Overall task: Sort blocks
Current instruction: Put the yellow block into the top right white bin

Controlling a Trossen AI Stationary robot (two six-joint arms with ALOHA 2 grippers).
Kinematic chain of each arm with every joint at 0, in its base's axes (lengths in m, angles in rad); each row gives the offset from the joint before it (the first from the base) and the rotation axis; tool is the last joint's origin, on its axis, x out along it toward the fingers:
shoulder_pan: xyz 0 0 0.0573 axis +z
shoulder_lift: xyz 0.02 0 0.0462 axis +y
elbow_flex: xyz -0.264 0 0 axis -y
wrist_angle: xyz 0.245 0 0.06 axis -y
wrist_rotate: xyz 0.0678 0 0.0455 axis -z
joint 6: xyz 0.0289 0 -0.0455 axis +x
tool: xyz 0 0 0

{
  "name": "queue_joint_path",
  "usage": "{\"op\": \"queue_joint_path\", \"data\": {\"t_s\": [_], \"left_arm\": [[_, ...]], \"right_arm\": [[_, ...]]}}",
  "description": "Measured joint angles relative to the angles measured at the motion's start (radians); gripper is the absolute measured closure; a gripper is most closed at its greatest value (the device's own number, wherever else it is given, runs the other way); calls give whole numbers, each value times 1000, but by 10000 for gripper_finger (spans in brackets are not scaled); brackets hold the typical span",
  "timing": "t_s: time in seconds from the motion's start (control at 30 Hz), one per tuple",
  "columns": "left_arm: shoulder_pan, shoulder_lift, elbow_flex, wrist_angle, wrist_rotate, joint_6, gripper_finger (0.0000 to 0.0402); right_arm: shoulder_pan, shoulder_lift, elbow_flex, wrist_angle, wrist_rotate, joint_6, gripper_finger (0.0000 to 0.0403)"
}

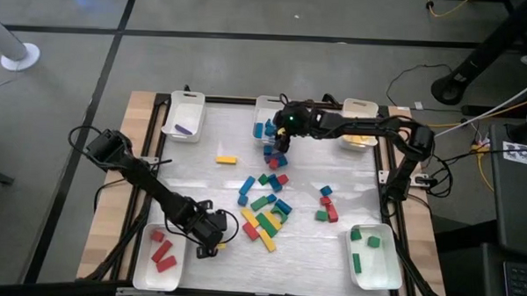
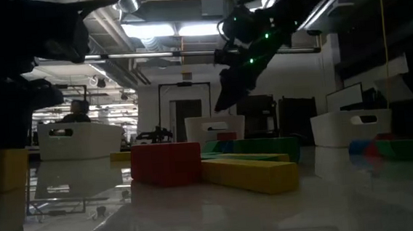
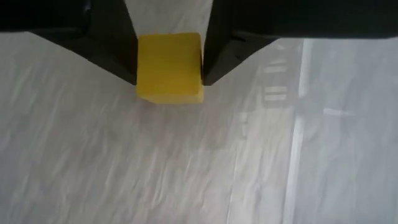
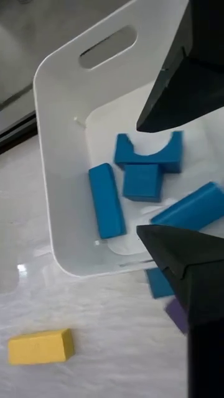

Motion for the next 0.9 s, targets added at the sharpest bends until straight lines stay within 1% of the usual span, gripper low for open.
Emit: {"op": "queue_joint_path", "data": {"t_s": [0.1, 0.17, 0.23, 0.37, 0.47, 0.53, 0.6, 0.73, 0.9], "left_arm": [[7, 0, 0, 4, 0, 22, 282], [19, -1, 1, 5, -3, 36, 284], [35, -2, 1, 5, -37, 59, 284], [73, -8, 0, 5, -134, 136, 284], [113, -32, 4, -2, -175, 194, 280], [140, -53, 14, -1, -191, 231, 278], [165, -79, 25, 3, -208, 269, 277], [209, -129, 45, 10, -297, 318, 276], [245, -200, 49, 49, -399, 359, 274]], "right_arm": [[0, -23, 64, -146, 1, 1, 145], [0, -32, 119, -259, -1, 12, 145], [0, -35, 180, -384, -24, 43, 146], [0, -36, 277, -600, -155, 61, 146], [9, -36, 308, -691, -277, 79, 146], [27, -36, 310, -711, -341, 92, 146], [51, -36, 310, -728, -377, 104, 146], [128, -36, 310, -701, -379, 102, 146], [244, -36, 310, -585, -392, 41, 146]]}}
